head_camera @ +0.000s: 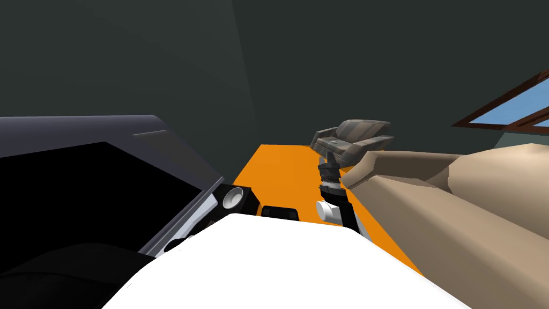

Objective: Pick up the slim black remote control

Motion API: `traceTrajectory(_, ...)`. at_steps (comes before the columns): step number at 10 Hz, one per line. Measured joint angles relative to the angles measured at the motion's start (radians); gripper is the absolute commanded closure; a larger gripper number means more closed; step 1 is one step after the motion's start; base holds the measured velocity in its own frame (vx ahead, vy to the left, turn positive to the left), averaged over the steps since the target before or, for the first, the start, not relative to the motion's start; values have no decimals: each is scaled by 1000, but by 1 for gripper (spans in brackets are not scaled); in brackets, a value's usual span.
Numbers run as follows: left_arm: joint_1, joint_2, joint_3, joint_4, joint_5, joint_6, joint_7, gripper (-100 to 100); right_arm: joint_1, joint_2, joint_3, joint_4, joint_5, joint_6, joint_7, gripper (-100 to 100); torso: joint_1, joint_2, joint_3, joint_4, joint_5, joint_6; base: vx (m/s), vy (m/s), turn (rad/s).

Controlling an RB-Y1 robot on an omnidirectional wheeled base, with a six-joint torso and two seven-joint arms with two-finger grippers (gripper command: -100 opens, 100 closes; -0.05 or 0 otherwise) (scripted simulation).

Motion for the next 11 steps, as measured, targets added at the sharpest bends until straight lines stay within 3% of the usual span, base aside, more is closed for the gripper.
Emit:
traceTrajectory(5,-86,-30,14,102,-33,-3,43,-100,0,0,0,0,0,0,0,0,1,-1,-1,0,2,0,-91,3,-121)
traceTrajectory(6,-89,-30,15,104,-34,-3,46,100,0,0,0,0,0,0,0,0,3,-4,-2,-1,3,-1,-8,-2,5)
traceTrajectory(10,-88,-32,15,104,-33,-1,46,100,0,0,0,0,0,0,0,0,7,-7,-4,-2,4,0,-1,-2,0)
traceTrajectory(11,-88,-32,15,104,-33,-1,46,0,0,0,0,0,0,0,0,0,7,-8,-4,-2,4,0,0,0,0)
